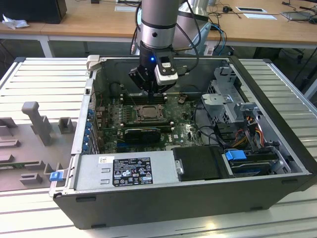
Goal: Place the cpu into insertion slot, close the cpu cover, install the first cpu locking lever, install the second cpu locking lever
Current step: 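Install the first cpu locking lever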
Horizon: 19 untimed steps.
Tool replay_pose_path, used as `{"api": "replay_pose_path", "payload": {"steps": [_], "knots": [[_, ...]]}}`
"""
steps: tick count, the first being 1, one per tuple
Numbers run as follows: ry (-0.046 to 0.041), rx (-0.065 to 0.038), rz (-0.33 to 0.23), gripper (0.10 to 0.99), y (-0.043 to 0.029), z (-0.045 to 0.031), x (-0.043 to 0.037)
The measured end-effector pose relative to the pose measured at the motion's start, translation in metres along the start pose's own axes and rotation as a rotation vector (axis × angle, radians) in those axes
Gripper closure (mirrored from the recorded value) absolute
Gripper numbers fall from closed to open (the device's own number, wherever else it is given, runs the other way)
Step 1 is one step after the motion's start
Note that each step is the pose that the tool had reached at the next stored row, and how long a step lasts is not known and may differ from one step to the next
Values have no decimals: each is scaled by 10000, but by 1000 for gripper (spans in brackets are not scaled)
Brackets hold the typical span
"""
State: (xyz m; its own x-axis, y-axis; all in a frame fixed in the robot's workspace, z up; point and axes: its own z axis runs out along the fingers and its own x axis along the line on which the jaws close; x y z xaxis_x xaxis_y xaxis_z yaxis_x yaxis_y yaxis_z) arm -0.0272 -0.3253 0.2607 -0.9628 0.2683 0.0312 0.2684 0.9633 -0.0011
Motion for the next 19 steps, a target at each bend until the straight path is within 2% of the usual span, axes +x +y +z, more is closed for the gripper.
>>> {"api": "replay_pose_path", "payload": {"steps": [6, 9, 11, 12, 15, 16, 19], "knots": [[-17, 27, -1005, 980, -1, 2, 0], [-19, 67, -2305, 980, -2, 12, -1], [-19, 38, -2470, 980, -9, 14, 0], [-15, -72, -2527, 980, -19, 15, 2], [49, -633, -2596, 980, -39, 16, -3], [96, -978, -2620, 980, -59, 17, -9], [5, -1152, -2687, 980, -86, 20, -14]]}}
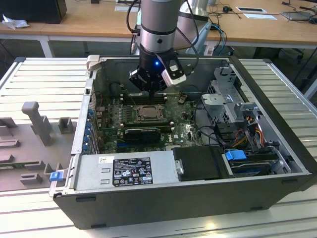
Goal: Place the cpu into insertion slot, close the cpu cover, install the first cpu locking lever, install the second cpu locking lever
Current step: 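Install the first cpu locking lever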
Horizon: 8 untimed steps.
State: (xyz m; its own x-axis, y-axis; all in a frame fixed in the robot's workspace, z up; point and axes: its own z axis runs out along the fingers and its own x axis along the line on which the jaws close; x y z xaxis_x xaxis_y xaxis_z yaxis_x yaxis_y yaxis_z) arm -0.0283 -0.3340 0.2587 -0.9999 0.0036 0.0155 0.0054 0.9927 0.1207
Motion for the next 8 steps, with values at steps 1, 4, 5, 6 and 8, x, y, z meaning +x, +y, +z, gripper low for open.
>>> {"api": "replay_pose_path", "payload": {"steps": [1, 4, 5, 6, 8], "knots": [[-84, -54, -28, 980, -5, 2, 6], [-248, -315, -76, 980, -13, 9, 58], [-250, -326, -94, 980, -14, 11, 68], [-243, -326, -143, 980, -14, 14, 80], [-241, -325, -177, 980, -15, 18, 126]]}}
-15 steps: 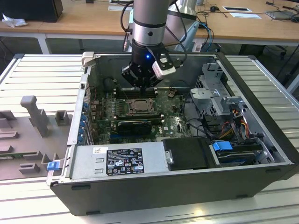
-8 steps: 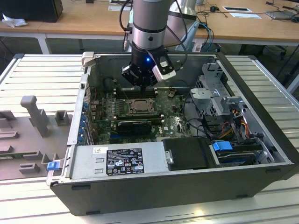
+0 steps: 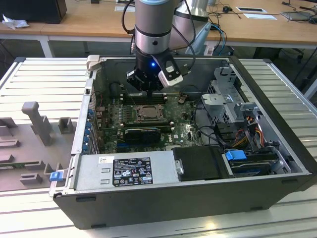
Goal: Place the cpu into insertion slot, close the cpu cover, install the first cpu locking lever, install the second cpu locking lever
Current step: 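Install the first cpu locking lever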
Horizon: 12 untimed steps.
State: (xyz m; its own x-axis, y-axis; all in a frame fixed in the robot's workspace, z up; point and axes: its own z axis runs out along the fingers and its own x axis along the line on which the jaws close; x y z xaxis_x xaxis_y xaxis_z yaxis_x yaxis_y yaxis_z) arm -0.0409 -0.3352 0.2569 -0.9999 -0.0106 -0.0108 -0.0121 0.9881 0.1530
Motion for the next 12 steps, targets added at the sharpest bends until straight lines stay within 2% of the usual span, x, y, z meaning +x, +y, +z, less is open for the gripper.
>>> {"api": "replay_pose_path", "payload": {"steps": [7, 10, 12], "knots": [[-5, -10, -1, 980, 1, 7, 186], [-5, -22, -2, 980, 1, 10, 220], [-4, -40, -3, 980, 0, 14, 276]]}}
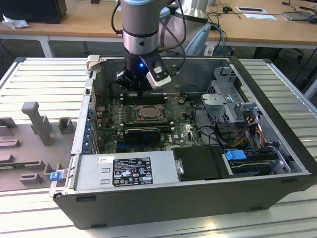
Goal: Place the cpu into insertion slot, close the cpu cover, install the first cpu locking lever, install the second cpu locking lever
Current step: 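Install the first cpu locking lever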
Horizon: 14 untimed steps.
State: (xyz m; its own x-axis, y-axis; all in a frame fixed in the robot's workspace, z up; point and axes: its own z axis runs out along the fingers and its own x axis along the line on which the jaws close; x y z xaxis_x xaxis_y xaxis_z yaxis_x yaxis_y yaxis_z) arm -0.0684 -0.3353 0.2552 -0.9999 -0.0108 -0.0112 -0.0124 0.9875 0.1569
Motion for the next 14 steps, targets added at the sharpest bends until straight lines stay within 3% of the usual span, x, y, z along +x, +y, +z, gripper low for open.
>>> {"api": "replay_pose_path", "payload": {"steps": [4, 11, 14], "knots": [[0, -51, -7, 980, 0, 11, 141], [0, -54, -10, 980, 11, 26, 400], [1, -56, -12, 980, 31, 36, 443]]}}
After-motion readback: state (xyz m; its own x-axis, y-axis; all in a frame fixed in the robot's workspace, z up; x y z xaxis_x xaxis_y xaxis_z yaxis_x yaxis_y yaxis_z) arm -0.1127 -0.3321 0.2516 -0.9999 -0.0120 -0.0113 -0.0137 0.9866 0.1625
